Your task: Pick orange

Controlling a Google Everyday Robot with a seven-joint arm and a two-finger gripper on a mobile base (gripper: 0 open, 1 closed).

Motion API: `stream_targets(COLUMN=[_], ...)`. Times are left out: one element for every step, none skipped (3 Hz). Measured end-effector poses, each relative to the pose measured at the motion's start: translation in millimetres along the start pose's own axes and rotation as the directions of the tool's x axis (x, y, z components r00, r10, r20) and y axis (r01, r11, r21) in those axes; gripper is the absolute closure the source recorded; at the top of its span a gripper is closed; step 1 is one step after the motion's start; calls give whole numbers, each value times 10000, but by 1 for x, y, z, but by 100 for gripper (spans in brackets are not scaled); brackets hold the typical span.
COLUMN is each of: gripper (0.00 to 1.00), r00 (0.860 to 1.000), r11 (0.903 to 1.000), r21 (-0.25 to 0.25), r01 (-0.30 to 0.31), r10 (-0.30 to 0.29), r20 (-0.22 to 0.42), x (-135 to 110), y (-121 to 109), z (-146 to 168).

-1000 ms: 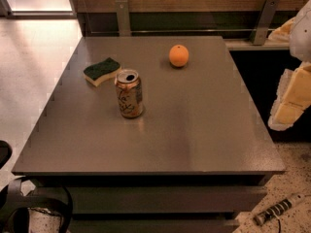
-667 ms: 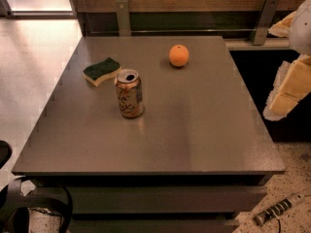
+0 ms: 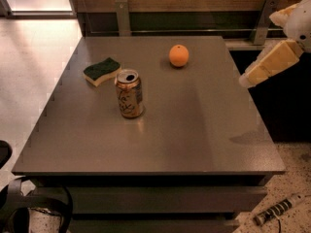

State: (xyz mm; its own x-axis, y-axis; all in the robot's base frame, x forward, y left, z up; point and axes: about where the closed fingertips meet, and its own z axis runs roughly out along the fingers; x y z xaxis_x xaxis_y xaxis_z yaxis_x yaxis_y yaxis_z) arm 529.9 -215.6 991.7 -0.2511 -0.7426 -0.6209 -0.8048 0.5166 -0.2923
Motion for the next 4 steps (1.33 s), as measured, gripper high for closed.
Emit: stream_targets(gripper=[0,0,0,0], r00=[9835,9592,9592,9535], r11=[9950,9883,9883,9856], r21=[641,948,947,826], r01=[-767,-1192,-1191,-1475], r10=[650,900,899,1195], r20=[1686,2682,2682,2768], x=[-29,-63,-64,-64], y=[-38,-72,-72,-74], z=[24,50,50,78])
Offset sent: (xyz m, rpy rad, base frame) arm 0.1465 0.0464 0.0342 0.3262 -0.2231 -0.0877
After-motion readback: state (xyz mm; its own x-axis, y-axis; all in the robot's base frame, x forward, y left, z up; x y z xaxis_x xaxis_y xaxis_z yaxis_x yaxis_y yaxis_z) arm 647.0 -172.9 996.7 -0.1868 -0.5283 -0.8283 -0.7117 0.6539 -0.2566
